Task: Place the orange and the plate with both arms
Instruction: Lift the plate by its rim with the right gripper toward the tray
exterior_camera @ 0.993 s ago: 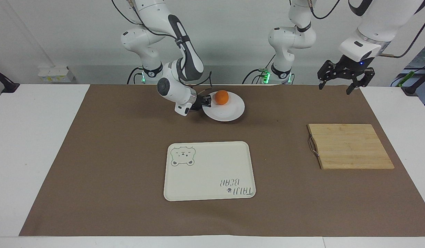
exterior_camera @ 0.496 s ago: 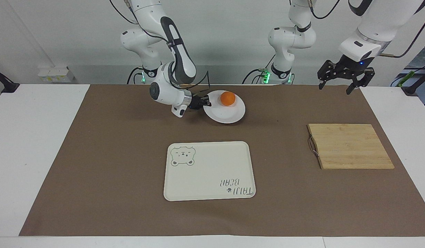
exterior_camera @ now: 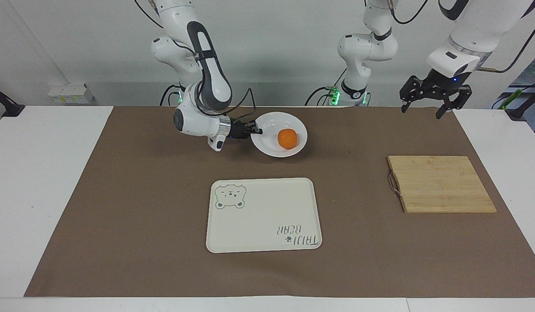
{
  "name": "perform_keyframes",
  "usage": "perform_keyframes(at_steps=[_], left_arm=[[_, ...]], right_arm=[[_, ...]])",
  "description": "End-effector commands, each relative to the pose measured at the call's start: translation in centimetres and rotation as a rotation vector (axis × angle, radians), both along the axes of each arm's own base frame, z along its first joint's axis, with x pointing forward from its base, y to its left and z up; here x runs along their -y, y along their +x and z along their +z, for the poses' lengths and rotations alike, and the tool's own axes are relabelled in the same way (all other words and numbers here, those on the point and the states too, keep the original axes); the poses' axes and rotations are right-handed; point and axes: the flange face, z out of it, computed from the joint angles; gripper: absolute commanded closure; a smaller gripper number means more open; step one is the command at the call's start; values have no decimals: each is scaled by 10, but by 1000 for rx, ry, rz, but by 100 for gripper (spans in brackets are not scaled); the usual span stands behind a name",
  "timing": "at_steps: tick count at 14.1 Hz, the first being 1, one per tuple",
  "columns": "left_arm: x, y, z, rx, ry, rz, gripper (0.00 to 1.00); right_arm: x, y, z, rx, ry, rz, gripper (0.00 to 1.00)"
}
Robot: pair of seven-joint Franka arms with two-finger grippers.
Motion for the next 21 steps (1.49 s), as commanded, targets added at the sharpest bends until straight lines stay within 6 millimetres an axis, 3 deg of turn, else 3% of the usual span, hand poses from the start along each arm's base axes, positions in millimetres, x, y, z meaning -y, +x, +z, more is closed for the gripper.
perform_keyframes(at_steps=[1, 4, 10, 15, 18, 19, 21], left_arm=[[-2, -5, 3, -7, 17, -3, 0], [-3, -4, 3, -7, 17, -3, 0], [-3, -4, 3, -7, 17, -2, 0], [-3, -4, 3, -7, 17, -3, 0], [-3, -4, 3, -7, 17, -3, 0], [-3, -4, 3, -7, 17, -2, 0], [-3, -4, 3, -7, 17, -2, 0]], right_arm=[[10, 18, 11, 25, 62, -31, 100], [22, 40, 13, 38, 67, -63, 100], [66, 94, 11, 122, 3, -213, 100], [58, 155, -4, 168, -17, -324, 100], [48, 190, -3, 154, -44, -394, 100], [46, 197, -2, 158, -72, -429, 100], [45, 205, -18, 142, -89, -460, 100]])
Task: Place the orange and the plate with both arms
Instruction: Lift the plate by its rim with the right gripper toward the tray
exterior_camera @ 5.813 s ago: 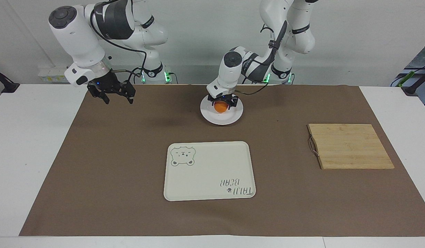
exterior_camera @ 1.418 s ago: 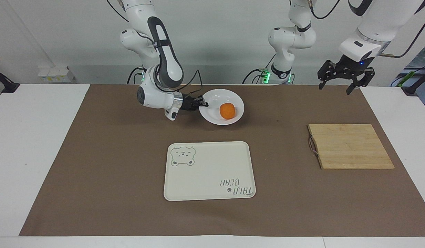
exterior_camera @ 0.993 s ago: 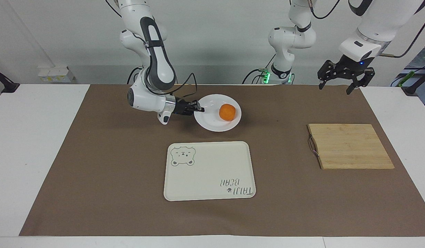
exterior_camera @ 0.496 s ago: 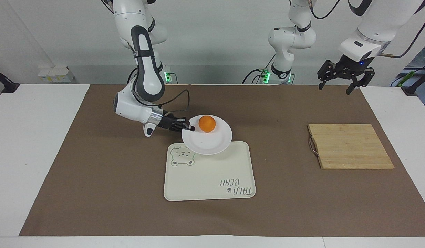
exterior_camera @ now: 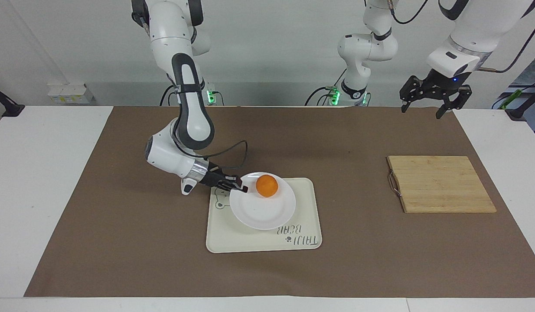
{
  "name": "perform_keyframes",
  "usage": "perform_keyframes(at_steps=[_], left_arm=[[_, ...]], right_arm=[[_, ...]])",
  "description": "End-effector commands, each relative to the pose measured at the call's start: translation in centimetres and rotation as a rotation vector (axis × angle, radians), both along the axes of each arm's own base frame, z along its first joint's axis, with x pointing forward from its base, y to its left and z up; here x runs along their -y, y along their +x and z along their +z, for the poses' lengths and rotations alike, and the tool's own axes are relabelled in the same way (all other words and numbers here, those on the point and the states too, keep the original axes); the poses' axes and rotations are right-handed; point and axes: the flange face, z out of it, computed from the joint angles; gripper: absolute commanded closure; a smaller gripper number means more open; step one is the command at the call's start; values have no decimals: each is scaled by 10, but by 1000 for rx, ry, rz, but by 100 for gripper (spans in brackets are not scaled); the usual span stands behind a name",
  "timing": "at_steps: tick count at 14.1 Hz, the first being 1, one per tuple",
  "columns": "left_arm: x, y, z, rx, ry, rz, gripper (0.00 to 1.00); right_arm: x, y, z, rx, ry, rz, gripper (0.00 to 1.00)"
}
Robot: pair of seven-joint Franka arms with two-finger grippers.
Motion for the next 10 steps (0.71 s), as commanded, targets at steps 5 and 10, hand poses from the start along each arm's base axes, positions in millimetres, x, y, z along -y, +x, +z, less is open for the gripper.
perform_keyframes(at_steps=[5, 10], left_arm=[[-3, -4, 3, -7, 17, -3, 0], [-3, -4, 3, -7, 17, -2, 0]], right_arm=[[1, 15, -22, 4, -51, -105, 0], [19, 11, 21, 57, -69, -92, 0]])
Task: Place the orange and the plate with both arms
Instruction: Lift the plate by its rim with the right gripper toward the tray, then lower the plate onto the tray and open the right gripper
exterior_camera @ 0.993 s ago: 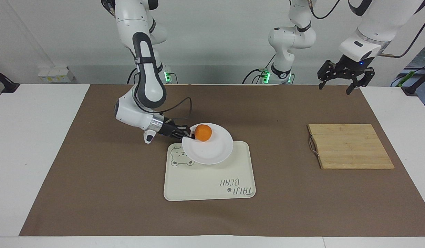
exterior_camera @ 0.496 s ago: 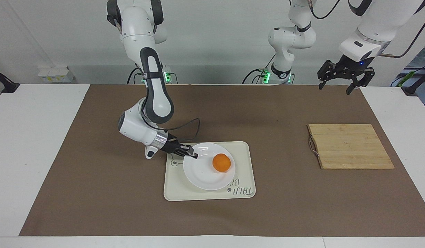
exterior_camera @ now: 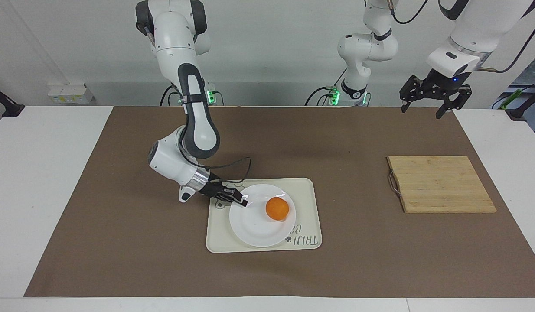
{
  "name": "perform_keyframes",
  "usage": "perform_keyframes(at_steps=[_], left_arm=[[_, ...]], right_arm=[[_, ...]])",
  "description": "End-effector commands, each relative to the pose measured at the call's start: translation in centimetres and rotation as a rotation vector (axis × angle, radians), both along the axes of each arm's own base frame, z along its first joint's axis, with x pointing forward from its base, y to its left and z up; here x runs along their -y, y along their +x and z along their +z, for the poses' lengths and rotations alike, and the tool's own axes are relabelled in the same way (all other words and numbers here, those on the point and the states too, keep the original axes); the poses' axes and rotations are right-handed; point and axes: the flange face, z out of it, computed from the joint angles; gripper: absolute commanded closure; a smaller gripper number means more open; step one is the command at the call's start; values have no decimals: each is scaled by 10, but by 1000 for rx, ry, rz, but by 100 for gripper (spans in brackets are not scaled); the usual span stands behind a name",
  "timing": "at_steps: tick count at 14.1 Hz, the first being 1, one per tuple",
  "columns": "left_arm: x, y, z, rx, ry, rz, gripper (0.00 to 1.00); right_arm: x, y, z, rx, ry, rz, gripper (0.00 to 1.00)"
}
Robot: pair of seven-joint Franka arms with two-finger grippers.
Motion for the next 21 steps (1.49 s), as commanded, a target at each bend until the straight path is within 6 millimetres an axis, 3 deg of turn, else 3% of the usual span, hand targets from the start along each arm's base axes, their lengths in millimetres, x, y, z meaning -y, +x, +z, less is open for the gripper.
perform_keyframes(at_steps=[1, 9, 15, 21], left_arm=[[-3, -4, 3, -7, 17, -3, 0], [-3, -4, 3, -7, 17, -3, 0], [-3, -4, 3, -7, 17, -3, 0], [-3, -5, 4, -5, 17, -2, 0]], right_arm=[[19, -6, 32, 33, -24, -2, 0], [50, 9, 88, 141, -323, 170, 0], [126, 4, 131, 141, -542, 260, 0], [150, -11, 185, 129, -756, 394, 0]])
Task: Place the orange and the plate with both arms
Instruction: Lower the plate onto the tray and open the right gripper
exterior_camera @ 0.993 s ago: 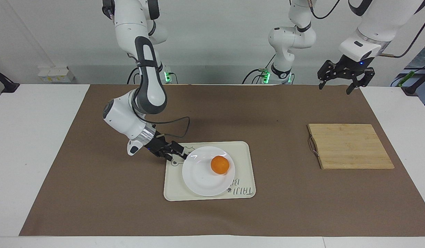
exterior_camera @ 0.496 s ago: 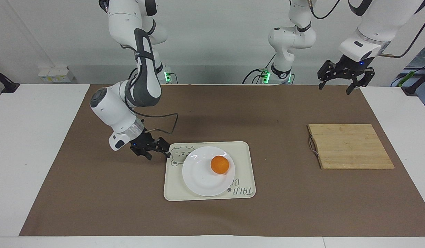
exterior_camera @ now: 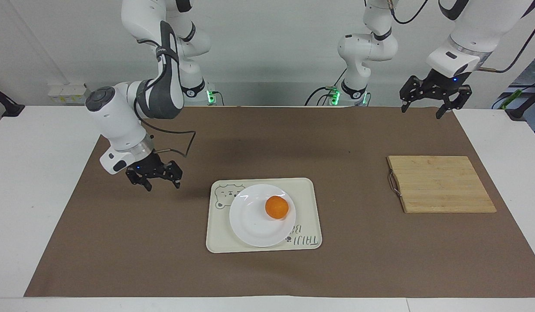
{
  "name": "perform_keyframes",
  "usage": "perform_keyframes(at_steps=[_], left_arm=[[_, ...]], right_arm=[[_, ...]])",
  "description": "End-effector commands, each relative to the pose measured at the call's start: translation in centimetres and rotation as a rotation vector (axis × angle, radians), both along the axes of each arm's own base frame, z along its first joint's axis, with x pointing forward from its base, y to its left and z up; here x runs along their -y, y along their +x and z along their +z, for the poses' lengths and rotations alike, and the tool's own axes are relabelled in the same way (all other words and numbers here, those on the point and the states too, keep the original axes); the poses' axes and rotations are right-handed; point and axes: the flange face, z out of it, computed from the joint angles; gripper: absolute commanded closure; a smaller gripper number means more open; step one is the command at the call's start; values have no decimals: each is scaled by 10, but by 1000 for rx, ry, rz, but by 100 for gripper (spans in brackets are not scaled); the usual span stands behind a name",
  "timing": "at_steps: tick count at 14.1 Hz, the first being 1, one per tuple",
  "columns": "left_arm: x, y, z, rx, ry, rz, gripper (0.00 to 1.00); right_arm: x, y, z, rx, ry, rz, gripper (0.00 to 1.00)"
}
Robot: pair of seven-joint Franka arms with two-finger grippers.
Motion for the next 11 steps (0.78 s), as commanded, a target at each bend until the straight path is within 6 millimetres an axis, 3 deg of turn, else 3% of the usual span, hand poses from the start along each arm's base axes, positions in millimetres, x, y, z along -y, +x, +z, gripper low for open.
perform_keyframes(at_steps=[1, 5, 8, 10, 11], left_arm=[[-3, -4, 3, -7, 17, -3, 0], [-3, -4, 3, -7, 17, -2, 0], [-3, -4, 3, -7, 17, -3, 0], [-3, -4, 3, -7, 17, -3, 0], [-3, -4, 3, -7, 17, -3, 0]], right_arm=[[20, -9, 34, -20, -71, 0, 0], [47, -13, 94, -78, -116, -26, 0], [50, -28, 134, -98, -106, -31, 0], [55, -36, 147, -101, -94, -36, 0], [67, -39, 157, -91, -91, -57, 0]])
